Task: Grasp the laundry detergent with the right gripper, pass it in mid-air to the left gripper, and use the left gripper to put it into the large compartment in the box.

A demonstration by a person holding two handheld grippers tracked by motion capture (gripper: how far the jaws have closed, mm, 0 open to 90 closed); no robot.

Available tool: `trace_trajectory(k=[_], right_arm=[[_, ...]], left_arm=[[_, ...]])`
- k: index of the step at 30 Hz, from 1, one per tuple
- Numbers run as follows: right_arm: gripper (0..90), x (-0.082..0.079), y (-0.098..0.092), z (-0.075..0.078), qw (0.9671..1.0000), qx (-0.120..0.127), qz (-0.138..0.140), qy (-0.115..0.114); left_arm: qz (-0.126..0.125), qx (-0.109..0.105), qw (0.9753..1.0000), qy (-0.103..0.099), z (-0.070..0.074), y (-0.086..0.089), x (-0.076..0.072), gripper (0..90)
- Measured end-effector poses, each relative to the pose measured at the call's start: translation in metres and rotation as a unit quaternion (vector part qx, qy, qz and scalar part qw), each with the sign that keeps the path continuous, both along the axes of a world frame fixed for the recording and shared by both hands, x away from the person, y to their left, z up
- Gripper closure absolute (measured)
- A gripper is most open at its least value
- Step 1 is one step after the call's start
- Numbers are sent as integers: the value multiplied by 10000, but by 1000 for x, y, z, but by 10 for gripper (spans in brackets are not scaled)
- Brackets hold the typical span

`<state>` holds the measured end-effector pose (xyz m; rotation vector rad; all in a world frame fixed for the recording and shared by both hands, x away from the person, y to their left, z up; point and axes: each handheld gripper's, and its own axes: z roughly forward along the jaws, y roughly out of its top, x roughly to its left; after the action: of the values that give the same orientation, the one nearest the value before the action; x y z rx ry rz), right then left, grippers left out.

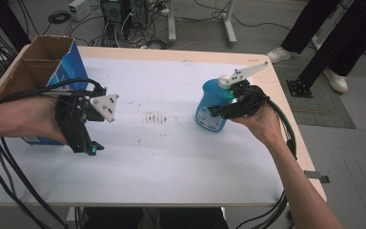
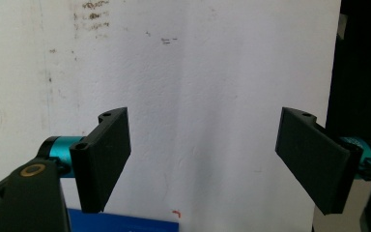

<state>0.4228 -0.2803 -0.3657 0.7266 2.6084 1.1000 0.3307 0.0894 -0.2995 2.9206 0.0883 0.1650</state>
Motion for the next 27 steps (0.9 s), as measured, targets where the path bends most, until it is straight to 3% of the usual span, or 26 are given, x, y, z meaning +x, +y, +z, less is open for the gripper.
trace_trajectory(k=[11,22,27], right_arm=[[465,-1,-3,-3,9999,137,28,-93],[478,-3,-1,-1,9998,100,78,-141],[478,-9,7,5,9989,232,376,-132]], left_arm=[[-9,-25,10000,0,0,-1,0,201],[24,-106,9999,-31,6,-1,3,202],[85,-251,9996,-84,18,0,9,201]])
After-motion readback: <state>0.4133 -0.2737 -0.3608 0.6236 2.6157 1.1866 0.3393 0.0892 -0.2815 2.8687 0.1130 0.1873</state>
